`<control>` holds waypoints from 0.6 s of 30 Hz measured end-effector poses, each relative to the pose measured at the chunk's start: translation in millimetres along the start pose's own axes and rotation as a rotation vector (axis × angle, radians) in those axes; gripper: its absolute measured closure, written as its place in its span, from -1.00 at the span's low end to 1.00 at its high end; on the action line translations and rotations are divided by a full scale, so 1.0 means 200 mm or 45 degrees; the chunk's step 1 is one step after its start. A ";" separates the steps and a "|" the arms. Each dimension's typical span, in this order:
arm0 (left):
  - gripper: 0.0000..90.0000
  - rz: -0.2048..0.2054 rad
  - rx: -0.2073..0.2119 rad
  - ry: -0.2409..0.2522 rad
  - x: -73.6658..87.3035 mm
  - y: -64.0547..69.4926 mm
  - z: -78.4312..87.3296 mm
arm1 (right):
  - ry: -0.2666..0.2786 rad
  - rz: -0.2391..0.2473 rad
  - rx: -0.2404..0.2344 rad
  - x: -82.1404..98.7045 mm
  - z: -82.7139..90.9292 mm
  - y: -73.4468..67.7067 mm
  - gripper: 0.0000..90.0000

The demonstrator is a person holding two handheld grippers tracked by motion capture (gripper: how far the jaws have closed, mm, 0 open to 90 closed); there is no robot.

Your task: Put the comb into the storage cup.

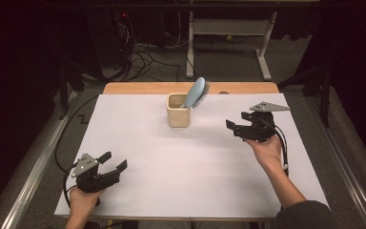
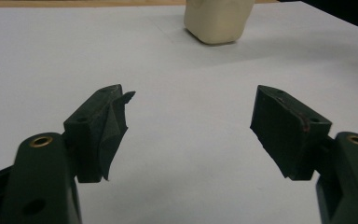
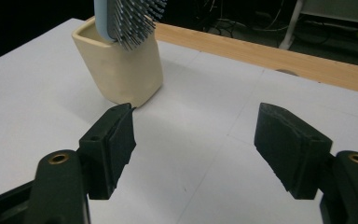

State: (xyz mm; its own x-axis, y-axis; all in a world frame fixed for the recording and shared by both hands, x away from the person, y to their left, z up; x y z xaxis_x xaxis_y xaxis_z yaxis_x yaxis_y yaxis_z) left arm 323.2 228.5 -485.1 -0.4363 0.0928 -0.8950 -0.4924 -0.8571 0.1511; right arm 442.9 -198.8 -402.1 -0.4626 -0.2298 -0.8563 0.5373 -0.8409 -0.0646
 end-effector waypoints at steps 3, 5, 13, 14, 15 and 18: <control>-0.40 0.002 -0.001 0.002 0.00 0.00 0.00 | 0.005 -0.004 0.002 0.01 0.02 0.01 -0.35; -0.39 0.002 -0.002 0.001 0.00 0.00 0.00 | 0.011 0.002 0.005 0.01 0.03 0.01 -0.35; -0.39 0.004 -0.002 -0.004 0.00 0.00 0.00 | 0.028 -0.005 0.007 0.03 0.07 0.02 -0.36; -0.39 0.004 -0.003 -0.004 0.00 0.00 0.00 | 0.027 -0.004 0.005 0.03 0.07 0.02 -0.36; -0.39 0.006 -0.005 -0.005 0.00 0.00 0.00 | 0.026 -0.003 0.004 0.03 0.08 0.02 -0.36; -0.38 0.012 -0.005 -0.006 0.00 0.00 0.00 | 0.031 0.000 0.003 0.03 0.08 0.02 -0.36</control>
Point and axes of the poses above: each handheld gripper's, and its own axes: z roughly backward along the jaws, x roughly out of its underside, y roughly to its right, the point moved 6 cm from there along -z, roughly forward along the jaws
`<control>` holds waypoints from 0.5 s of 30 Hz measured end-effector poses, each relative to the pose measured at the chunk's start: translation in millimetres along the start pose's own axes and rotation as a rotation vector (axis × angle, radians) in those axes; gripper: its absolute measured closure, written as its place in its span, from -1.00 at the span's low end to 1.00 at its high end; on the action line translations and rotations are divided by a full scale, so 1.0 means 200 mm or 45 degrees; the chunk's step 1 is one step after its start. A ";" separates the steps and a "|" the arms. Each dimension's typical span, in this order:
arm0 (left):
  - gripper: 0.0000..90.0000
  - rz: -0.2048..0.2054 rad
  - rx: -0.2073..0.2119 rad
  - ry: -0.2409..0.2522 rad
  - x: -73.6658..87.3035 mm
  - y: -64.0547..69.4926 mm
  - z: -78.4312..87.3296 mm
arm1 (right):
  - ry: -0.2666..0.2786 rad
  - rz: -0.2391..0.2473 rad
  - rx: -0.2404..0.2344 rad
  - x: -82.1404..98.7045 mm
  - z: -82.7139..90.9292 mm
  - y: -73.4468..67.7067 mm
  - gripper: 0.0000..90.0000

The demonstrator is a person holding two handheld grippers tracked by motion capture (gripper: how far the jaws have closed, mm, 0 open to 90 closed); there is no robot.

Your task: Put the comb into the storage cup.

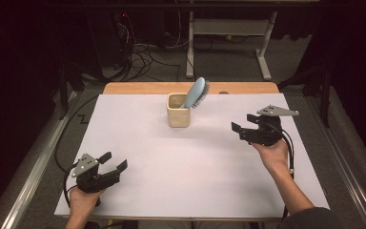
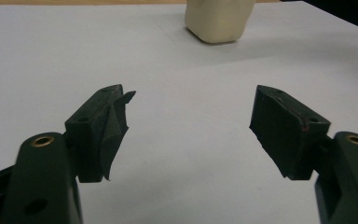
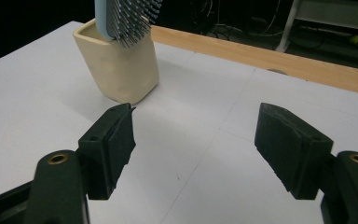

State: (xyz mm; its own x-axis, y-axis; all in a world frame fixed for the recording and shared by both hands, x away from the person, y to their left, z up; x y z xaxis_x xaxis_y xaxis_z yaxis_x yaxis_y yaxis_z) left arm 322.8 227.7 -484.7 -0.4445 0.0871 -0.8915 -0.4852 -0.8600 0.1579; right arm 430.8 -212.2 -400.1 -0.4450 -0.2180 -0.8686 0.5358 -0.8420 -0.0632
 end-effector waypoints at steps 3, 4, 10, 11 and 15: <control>-0.39 0.002 0.001 0.005 0.00 0.00 0.00 | -0.002 0.001 -0.002 0.01 0.00 0.00 -0.36; -0.39 0.002 0.002 0.006 0.00 0.00 0.00 | -0.002 0.003 -0.002 0.01 0.01 0.00 -0.36; -0.40 -0.007 0.008 0.003 0.00 0.01 0.00 | 0.006 -0.011 0.000 0.03 0.02 0.01 -0.36; -0.40 -0.006 0.009 0.006 0.00 0.01 0.00 | 0.009 -0.010 0.000 0.03 0.02 0.01 -0.36; -0.40 -0.007 0.009 0.010 -0.01 0.01 0.01 | 0.009 -0.016 0.002 0.04 0.03 0.02 -0.37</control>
Point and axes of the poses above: each handheld gripper's, and its own axes: z roughly backward along the jaws, x roughly out of its underside, y roughly to its right, the point moved 6 cm from there along -z, roughly forward along the jaws
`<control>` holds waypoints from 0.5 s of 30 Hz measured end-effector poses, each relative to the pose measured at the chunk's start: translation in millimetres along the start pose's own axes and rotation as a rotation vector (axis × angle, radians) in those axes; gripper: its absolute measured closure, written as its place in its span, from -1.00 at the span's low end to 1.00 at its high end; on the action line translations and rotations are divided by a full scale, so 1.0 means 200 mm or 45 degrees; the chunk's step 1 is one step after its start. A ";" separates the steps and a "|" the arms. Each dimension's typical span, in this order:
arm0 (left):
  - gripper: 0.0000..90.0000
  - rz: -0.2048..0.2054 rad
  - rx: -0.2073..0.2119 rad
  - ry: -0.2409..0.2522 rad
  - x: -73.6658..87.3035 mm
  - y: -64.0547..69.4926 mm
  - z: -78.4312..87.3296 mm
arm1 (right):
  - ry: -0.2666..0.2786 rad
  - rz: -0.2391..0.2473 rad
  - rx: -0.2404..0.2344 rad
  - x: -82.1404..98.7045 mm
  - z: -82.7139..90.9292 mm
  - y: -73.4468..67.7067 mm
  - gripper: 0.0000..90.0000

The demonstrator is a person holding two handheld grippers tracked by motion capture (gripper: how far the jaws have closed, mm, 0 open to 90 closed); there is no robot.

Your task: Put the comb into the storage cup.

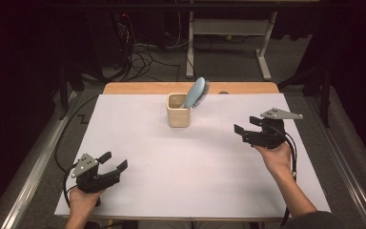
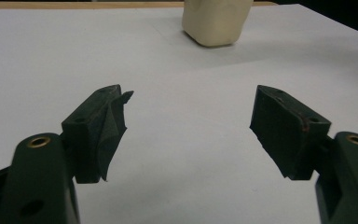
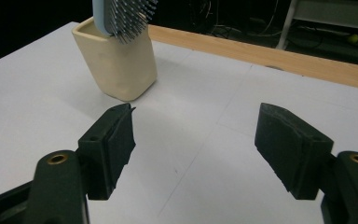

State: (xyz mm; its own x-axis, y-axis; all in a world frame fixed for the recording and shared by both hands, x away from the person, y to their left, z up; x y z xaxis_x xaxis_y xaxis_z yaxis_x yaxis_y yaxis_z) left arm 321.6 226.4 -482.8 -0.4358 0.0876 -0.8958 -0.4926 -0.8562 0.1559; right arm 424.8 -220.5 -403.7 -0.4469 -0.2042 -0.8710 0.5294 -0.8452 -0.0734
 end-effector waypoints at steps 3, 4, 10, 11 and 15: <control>-0.41 -0.002 -0.003 -0.002 0.00 0.00 0.00 | 0.009 -0.003 0.000 0.01 0.01 0.01 -0.37; -0.41 -0.002 -0.004 -0.002 0.00 0.00 0.00 | 0.009 -0.006 0.002 0.01 0.01 0.01 -0.37; -0.41 -0.002 0.000 -0.005 0.00 0.00 0.00 | 0.021 -0.017 0.008 0.02 0.04 0.02 -0.37; -0.41 -0.002 0.000 -0.005 0.00 0.00 -0.01 | 0.021 -0.018 0.009 0.02 0.04 0.02 -0.37; -0.41 0.000 -0.006 -0.006 0.00 0.00 0.00 | 0.026 -0.019 0.012 0.03 0.06 0.03 -0.37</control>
Point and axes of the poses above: each handheld gripper's, and its own axes: z roughly backward along the jaws, x roughly out of its underside, y roughly to its right, the point moved 6 cm from there along -z, roughly forward along the jaws
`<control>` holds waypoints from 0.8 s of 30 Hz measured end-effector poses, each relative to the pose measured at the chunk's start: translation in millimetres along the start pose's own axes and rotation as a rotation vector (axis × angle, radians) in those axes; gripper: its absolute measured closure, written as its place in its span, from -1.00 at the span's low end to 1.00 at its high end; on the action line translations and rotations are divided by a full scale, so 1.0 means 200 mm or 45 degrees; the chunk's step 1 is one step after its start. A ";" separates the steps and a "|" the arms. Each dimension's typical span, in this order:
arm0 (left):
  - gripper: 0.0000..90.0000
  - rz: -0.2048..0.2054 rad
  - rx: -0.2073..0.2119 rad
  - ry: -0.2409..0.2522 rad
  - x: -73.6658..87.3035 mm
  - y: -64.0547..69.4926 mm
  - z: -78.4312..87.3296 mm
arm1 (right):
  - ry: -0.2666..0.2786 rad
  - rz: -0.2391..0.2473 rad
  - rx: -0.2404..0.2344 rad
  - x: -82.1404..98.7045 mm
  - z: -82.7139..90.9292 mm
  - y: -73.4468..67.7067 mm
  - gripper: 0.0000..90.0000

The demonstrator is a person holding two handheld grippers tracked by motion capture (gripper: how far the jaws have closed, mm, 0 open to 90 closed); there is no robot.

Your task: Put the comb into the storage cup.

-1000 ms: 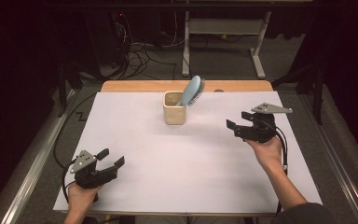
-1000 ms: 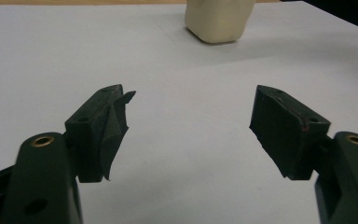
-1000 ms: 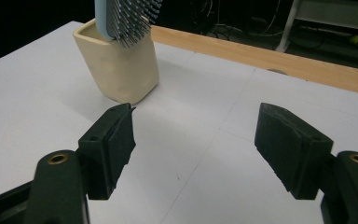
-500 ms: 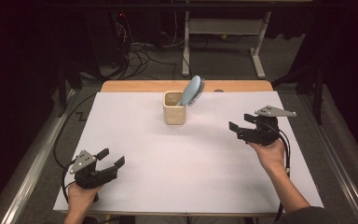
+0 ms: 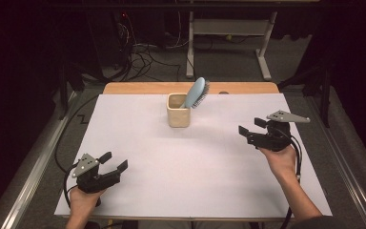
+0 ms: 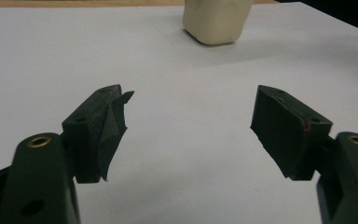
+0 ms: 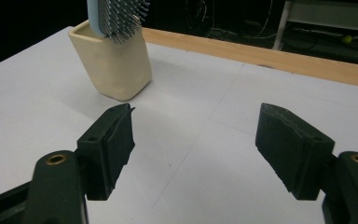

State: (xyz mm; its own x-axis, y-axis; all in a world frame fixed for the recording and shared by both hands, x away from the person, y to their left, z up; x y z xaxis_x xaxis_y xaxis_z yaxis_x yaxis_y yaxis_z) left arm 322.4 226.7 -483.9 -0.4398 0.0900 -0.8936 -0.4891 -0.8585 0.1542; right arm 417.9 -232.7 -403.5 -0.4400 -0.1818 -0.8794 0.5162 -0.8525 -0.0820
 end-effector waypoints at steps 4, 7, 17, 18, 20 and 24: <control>-0.41 0.000 0.001 -0.001 0.00 0.00 0.00 | 0.007 -0.002 0.003 0.01 0.01 0.01 -0.37; -0.40 -0.001 0.001 -0.002 0.00 0.00 0.00 | 0.012 -0.007 0.006 0.01 0.02 0.01 -0.38; -0.39 0.002 -0.002 -0.001 0.00 0.00 0.00 | 0.035 -0.020 0.013 0.03 0.07 0.04 -0.38; -0.39 0.000 -0.003 0.000 0.00 0.00 0.00 | 0.036 -0.022 0.011 0.04 0.08 0.04 -0.38; -0.39 -0.003 -0.006 0.000 0.00 0.00 0.00 | 0.034 -0.022 0.013 0.04 0.09 0.04 -0.38; -0.39 -0.007 -0.006 -0.002 0.00 0.00 0.00 | 0.043 -0.027 0.015 0.05 0.10 0.05 -0.38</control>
State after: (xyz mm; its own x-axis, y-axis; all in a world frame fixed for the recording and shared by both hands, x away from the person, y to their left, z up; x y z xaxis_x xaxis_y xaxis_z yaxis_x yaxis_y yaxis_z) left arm 322.6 226.1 -484.9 -0.4382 0.0953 -0.8938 -0.4877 -0.8605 0.1473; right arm 403.4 -252.8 -404.5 -0.4255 -0.1475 -0.8929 0.4982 -0.8619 -0.0950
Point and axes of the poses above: each handheld gripper's, and its own axes: z roughly backward along the jaws, x roughly out of its underside, y roughly to its right, the point moved 6 cm from there along -z, roughly forward along the jaws
